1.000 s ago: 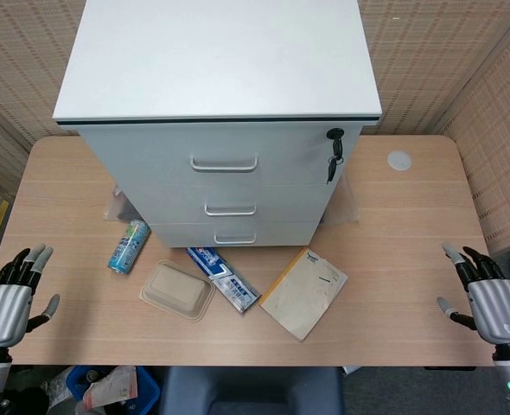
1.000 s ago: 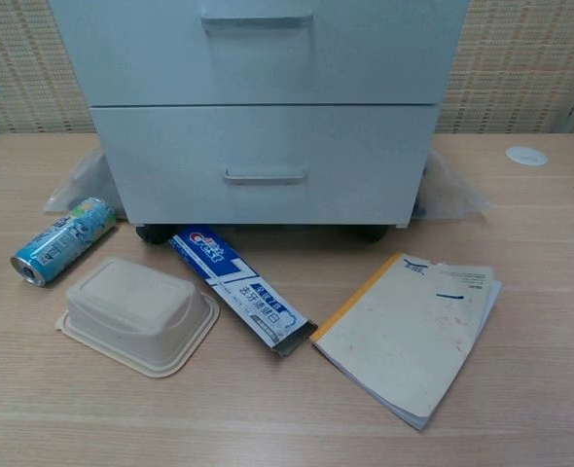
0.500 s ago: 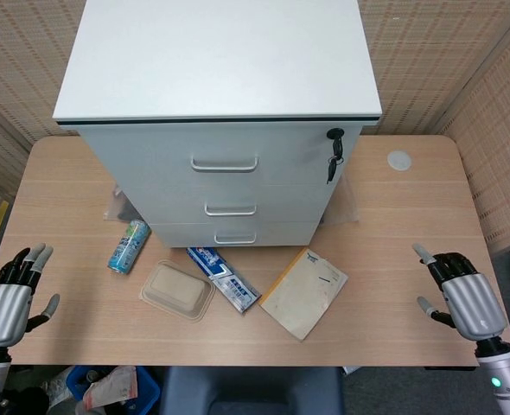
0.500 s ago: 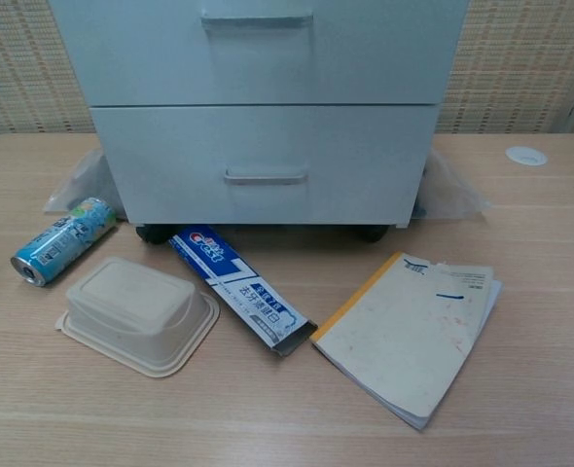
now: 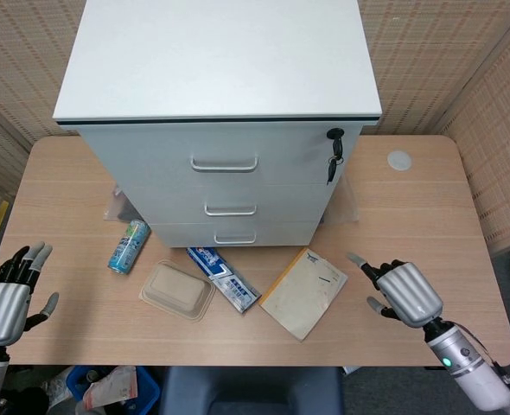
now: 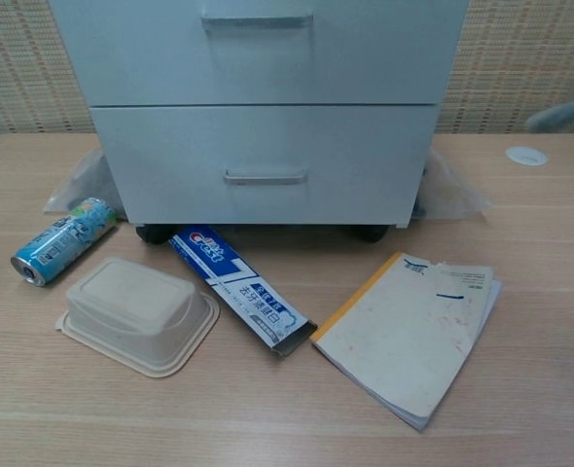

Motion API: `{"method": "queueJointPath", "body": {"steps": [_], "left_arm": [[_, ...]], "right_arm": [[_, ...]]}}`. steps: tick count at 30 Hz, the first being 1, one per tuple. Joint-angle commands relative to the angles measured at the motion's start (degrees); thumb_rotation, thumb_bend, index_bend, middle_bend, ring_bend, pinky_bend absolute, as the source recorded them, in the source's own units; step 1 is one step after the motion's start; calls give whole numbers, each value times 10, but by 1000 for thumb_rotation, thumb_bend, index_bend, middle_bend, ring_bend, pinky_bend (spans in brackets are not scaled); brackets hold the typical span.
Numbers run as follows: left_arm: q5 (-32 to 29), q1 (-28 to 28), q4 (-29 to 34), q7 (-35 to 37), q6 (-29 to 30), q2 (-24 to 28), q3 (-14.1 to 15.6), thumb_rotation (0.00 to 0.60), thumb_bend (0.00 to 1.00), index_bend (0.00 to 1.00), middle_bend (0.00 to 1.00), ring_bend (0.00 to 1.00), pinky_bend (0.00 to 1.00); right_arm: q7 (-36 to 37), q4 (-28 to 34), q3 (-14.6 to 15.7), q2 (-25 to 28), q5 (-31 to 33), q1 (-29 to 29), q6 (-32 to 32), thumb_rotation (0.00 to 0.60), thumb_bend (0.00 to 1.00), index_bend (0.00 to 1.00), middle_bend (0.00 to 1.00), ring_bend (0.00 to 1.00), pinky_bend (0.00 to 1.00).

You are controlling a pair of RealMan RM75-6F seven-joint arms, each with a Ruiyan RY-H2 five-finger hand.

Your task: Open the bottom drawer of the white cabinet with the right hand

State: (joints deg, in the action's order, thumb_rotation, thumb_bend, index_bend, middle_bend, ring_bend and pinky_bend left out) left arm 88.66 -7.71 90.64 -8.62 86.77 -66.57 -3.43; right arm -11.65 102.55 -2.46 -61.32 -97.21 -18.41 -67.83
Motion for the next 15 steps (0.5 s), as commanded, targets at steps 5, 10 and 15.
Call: {"method": "queueJointPath", "body": {"steps": [5, 10, 15], "left_arm": [[-2, 1, -4, 4, 1, 0, 1, 600, 326, 71, 99, 88, 191], [1, 2, -7, 8, 3, -1, 2, 600, 326, 71, 99, 87, 191], [0, 3, -10, 11, 3, 0, 4, 600, 326, 71, 99, 87, 191]], "right_arm": [[-61, 34, -34, -29, 59, -76, 100, 600, 390, 161, 743, 737, 787], [-104, 33, -58, -59, 101, -120, 143, 600, 432, 162, 792, 795, 815], [-142, 33, -74, -81, 142, -157, 175, 600, 523, 162, 822, 826, 819]]}}
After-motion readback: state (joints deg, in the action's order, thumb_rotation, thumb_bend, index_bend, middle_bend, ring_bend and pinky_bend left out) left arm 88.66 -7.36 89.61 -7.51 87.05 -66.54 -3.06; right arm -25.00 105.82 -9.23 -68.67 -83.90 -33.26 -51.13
